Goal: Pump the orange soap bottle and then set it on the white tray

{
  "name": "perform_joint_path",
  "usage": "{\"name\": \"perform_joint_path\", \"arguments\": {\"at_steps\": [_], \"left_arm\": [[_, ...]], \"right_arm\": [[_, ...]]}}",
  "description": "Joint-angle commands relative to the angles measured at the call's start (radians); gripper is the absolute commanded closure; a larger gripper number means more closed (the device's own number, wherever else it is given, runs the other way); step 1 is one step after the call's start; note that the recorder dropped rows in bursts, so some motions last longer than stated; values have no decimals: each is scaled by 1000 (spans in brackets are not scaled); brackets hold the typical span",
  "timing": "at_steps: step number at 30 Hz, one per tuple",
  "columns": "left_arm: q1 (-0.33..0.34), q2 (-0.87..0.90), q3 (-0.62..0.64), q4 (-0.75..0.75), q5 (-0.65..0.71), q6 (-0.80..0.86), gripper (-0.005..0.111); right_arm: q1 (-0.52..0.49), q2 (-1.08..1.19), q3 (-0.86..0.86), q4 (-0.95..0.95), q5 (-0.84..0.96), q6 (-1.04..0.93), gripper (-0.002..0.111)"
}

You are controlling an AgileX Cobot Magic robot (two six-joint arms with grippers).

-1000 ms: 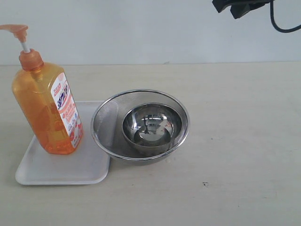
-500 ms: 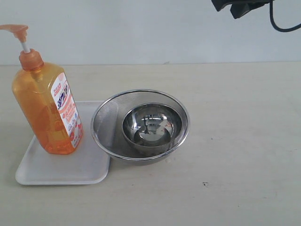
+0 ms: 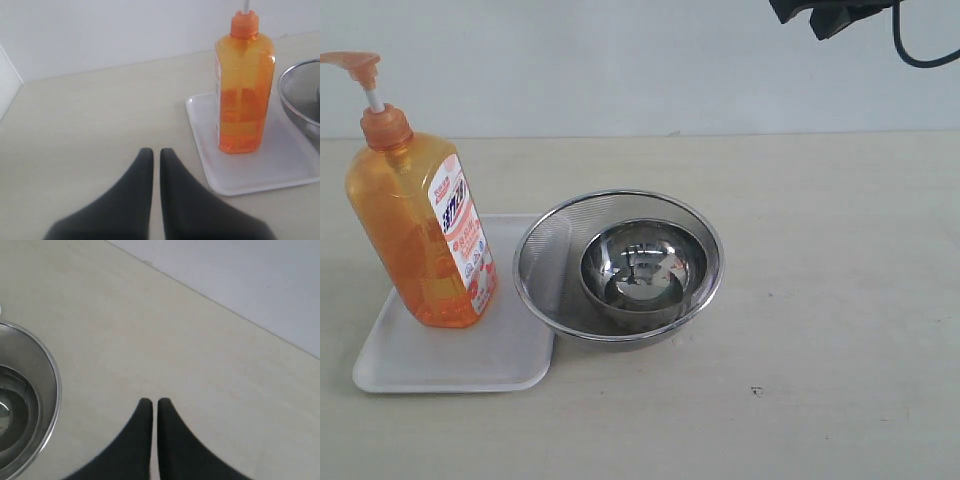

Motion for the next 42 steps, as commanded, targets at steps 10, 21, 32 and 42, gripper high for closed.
{"name": "perform_joint_path", "arguments": {"at_steps": [10,21,32,42], "left_arm": [[38,-6,4,11,-450,2,102],[259,-6,37,-169,-790,2,102],[412,-6,181,-346,-844,2,102],[420,-6,305,-377,-841,2,102]], "right_arm": [[-4,-12,2,-4,-2,4,108],[-4,-12,2,-4,-3,4,108],[-4,-12,2,-4,-3,4,108],[-4,-12,2,-4,-3,4,108]]}}
